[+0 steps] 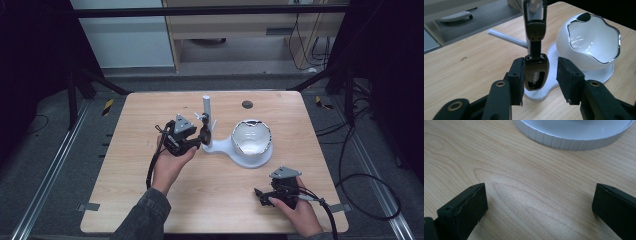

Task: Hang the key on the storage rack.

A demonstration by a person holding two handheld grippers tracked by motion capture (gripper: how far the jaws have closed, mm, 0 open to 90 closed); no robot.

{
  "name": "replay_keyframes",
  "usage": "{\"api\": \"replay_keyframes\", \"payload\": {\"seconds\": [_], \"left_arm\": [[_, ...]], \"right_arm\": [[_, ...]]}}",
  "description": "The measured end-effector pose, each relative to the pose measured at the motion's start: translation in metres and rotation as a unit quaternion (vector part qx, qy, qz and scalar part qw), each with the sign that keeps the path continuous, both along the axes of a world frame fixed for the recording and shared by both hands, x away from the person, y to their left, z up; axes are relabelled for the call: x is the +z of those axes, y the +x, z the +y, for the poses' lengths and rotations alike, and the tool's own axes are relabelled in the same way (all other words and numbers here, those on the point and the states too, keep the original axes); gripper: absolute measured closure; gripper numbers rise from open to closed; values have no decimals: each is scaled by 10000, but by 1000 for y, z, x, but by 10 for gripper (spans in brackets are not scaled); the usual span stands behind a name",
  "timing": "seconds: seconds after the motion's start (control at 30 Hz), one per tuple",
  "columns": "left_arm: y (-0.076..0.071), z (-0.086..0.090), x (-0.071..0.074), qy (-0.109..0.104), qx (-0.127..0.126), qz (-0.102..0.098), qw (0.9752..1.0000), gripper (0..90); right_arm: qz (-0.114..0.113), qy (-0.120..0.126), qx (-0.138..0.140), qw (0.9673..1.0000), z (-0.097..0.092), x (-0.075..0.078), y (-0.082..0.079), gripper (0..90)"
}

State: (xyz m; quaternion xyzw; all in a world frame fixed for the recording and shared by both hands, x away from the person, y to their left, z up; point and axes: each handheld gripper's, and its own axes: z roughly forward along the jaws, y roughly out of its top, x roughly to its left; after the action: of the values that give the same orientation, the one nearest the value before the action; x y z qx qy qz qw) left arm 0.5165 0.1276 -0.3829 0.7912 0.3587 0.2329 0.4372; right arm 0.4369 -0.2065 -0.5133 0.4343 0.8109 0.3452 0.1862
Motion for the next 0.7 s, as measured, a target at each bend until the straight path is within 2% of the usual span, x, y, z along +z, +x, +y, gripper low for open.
{"api": "replay_keyframes", "payload": {"seconds": [0.07, 0.17, 0.33, 0.5, 0.53, 0.7], "left_arm": [[-4, 0, 0, 24, -41, 28, 10000, 538], [-9, -1, 0, 169, -130, 34, 9998, 481], [-17, -3, -1, 226, -309, 116, 9992, 363], [-25, -7, -5, 297, -378, 312, 9984, 190], [-27, -7, -7, 259, -392, 339, 9983, 165], [-37, -3, -12, 278, -514, 399, 9975, 108]], "right_arm": [[-1, -3, -3, 10000, 0, 0, 0, 5], [-7, -4, 4, 10000, 0, 0, 0, 5], [-7, -4, 5, 10000, 0, 0, 0, 5], [-7, -6, 5, 10000, 0, 0, 0, 5], [-7, -6, 3, 10000, 0, 0, 0, 4], [-3, 0, -4, 10000, 0, 0, 0, 4]]}}
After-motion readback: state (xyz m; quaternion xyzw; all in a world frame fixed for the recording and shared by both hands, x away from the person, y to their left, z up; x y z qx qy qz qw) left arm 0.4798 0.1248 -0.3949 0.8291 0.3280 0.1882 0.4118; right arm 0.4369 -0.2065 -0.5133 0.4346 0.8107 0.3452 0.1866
